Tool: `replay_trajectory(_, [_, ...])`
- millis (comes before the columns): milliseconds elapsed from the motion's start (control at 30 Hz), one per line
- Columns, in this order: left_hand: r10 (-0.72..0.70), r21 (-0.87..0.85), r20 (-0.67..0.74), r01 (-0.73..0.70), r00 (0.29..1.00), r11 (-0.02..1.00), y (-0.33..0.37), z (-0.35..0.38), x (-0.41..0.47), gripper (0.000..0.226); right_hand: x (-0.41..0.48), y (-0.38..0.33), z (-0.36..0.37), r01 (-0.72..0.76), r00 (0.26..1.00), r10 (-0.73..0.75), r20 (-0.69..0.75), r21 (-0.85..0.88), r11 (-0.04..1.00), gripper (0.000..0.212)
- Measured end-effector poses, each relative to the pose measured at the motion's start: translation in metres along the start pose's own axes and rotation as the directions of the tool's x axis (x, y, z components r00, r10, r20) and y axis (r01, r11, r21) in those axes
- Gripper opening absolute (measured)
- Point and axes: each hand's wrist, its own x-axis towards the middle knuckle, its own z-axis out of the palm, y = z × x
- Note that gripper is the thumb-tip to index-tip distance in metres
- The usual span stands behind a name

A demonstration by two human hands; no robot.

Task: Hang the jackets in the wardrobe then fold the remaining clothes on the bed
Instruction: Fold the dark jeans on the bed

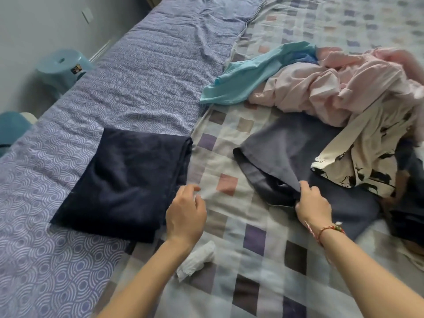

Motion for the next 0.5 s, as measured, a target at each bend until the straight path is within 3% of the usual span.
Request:
replay_trajectory(167, [-0.09, -0.078, 0.085, 0.097, 0.992, 0.992, 0.004, 0.021, -0.017, 0.017, -0.011, 0.018, -0.016, 0.056, 0.998, -0.056, 0.014, 0.042, 0.998, 0.035])
replay_trajectory(234, [-0.105, -0.071, -0.083, 0.099, 0.991, 0.993, -0.001, 0.018, -0.017, 0.015, -0.022, 0.025, -0.018, 0.085, 0.993, -0.092, 0.077, 0.08, 0.993, 0.037])
replay_trajectory(300, [-0.316, -0.224, -0.297, 0.255, 0.901, 0.94, -0.009, 0.003, -0.012, 0.018, -0.036, 0.021, -0.014, 0.126, 0.984, -0.144, 0.102, 0.164, 0.978, 0.034])
replay_trajectory(334, [-0.483, -0.354, -0.321, 0.37, 0.815, 0.859, -0.017, -0.005, -0.009, 0.025, -0.043, 0.012, -0.009, 0.156, 0.981, -0.178, 0.074, 0.238, 0.959, 0.031])
replay_trajectory(400, [-0.74, -0.544, -0.208, 0.553, 0.639, 0.631, -0.037, -0.014, -0.008, 0.043, -0.059, -0.015, -0.001, 0.203, 0.972, -0.233, 0.02, 0.419, 0.885, 0.025])
replay_trajectory(501, [-0.883, -0.698, 0.112, 0.669, 0.456, 0.257, -0.051, -0.028, -0.012, 0.047, -0.076, -0.078, 0.009, 0.04, 0.936, -0.285, 0.207, 0.742, 0.669, 0.031])
